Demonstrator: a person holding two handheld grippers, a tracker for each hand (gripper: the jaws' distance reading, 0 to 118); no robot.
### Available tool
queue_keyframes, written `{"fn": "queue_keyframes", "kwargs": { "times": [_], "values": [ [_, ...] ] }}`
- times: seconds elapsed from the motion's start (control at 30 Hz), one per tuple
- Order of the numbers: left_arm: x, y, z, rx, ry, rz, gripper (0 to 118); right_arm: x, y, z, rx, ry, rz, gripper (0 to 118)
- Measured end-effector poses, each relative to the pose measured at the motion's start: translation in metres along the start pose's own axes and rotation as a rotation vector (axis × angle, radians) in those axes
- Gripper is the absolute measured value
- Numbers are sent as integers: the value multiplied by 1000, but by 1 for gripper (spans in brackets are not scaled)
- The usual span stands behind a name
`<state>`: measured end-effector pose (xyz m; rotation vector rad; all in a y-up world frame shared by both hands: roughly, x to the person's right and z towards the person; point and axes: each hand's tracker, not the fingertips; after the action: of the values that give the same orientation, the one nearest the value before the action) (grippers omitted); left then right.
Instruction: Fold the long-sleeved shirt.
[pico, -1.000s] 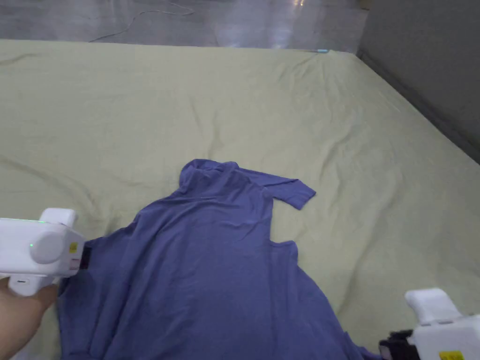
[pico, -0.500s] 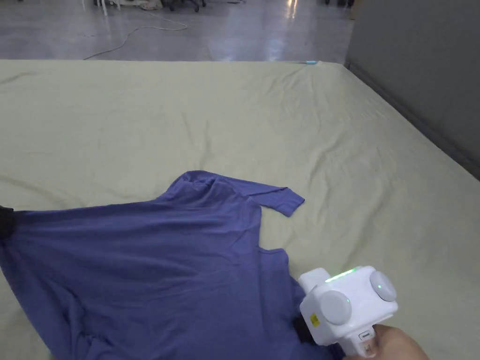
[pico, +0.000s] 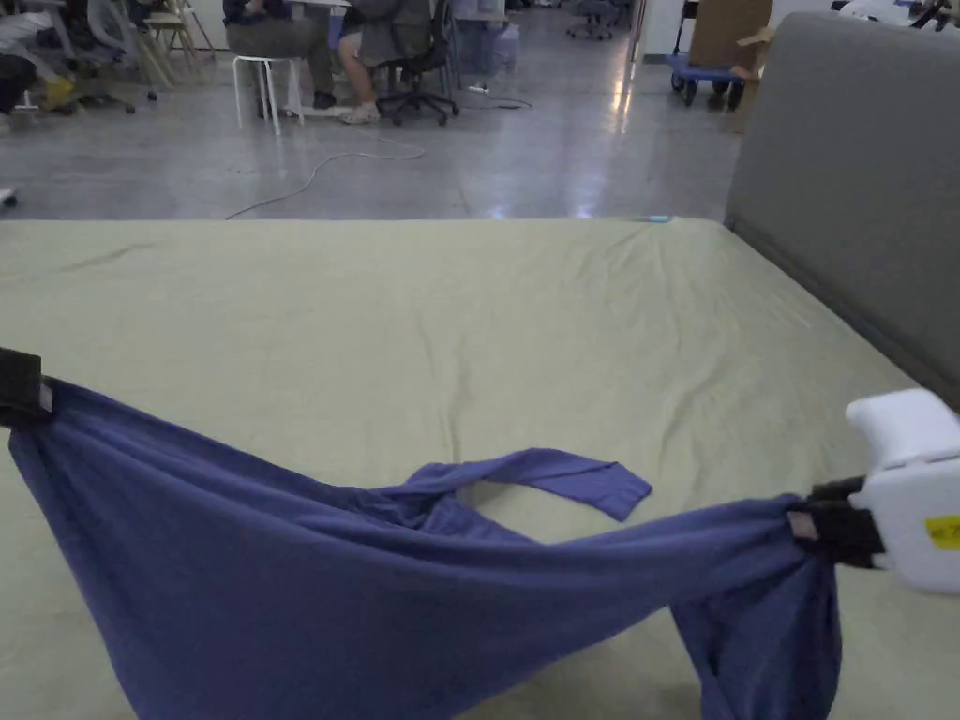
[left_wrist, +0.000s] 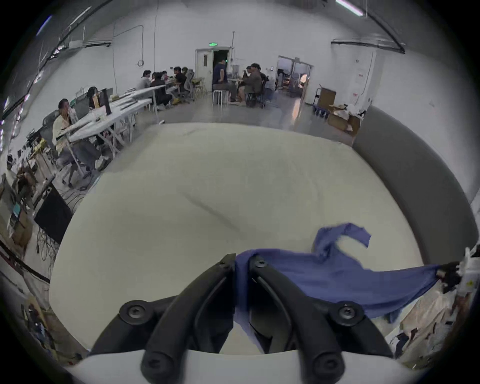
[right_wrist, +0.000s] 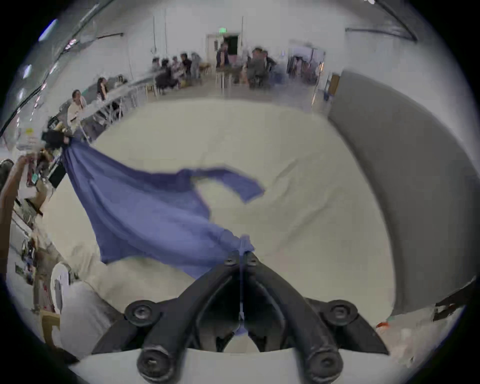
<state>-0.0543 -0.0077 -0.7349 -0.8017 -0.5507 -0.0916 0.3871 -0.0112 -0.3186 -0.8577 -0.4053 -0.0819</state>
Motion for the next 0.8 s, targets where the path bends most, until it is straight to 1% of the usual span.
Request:
{"fn": "queue_keyframes", "kwargs": {
  "times": [0.1,0.17,0.2,0.27,0.37,0.43,0.6,0.7,0.73,0.8],
  "values": [
    [6,46,19,46,-52,44,6,18,59,42,90,-44,32,0],
    [15,80,31,74,-57,29,6,29,99,61,149,-109,57,0],
    [22,101,37,94,-50,7,6,36,123,67,169,-138,59,0],
    [30,141,49,122,-52,-3,6,48,166,79,208,-148,40,0],
    [47,203,66,178,-71,-1,6,59,232,88,264,-215,43,0],
    [61,242,71,207,-45,-23,6,64,275,88,297,-234,22,0],
    [88,314,68,245,-25,-8,6,81,366,78,305,-277,-33,0],
    [105,337,67,264,-10,9,6,91,402,77,326,-293,-105,0],
    [108,345,65,267,-15,33,6,99,408,79,345,-293,-138,0],
    [120,342,70,282,-54,91,6,106,421,81,368,-302,-176,0]
  ]
}}
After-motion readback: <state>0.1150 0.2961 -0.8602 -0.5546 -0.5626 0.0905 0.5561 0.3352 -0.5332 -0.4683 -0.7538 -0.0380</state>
